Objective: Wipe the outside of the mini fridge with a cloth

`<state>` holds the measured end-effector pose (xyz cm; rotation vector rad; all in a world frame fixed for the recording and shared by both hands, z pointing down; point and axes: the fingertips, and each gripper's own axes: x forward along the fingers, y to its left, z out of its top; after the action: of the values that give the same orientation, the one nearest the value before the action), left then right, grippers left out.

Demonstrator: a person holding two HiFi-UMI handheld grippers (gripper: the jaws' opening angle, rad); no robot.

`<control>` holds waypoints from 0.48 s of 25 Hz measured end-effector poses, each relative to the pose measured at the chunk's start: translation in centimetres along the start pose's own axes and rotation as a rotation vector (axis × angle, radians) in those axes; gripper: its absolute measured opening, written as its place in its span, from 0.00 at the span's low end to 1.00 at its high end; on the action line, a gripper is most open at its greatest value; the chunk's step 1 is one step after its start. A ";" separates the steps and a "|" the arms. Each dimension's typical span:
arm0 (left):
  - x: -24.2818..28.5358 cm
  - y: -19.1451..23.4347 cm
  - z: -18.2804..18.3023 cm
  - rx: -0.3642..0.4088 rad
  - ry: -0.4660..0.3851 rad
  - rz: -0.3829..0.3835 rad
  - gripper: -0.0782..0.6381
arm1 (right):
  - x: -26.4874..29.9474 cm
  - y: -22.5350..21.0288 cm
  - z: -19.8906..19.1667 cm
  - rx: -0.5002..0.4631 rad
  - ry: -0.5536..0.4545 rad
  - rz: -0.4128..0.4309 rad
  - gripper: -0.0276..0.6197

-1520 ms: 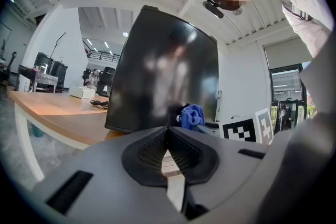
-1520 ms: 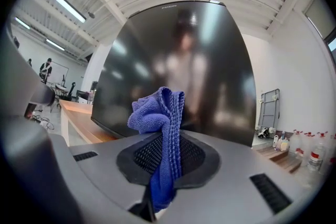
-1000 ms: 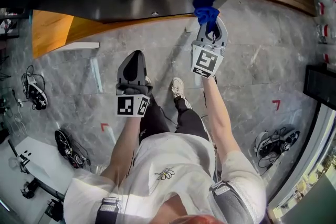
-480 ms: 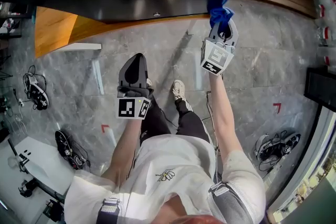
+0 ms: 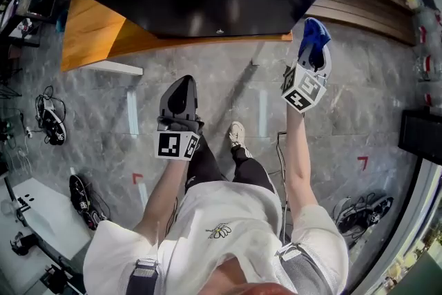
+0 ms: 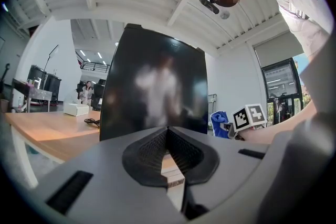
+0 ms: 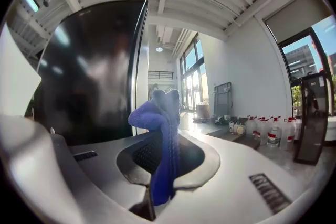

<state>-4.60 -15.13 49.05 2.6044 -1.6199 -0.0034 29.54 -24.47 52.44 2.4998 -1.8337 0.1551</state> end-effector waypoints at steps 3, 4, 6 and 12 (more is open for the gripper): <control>-0.2 0.3 3.4 0.011 -0.044 0.008 0.12 | -3.1 1.5 5.2 0.025 -0.042 0.069 0.14; -0.3 0.4 4.8 0.013 -0.061 0.020 0.12 | -4.2 2.2 6.9 0.022 -0.055 0.097 0.14; -0.4 0.2 7.6 0.018 -0.103 0.041 0.12 | -6.3 3.7 10.3 0.017 -0.076 0.154 0.14; -0.6 -1.4 14.7 0.040 -0.195 0.040 0.12 | -12.3 8.7 17.5 -0.012 -0.140 0.318 0.14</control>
<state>-4.20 -14.86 34.30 2.6749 -1.7488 -0.2327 18.64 -16.93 33.49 2.2453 -2.2704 -0.0230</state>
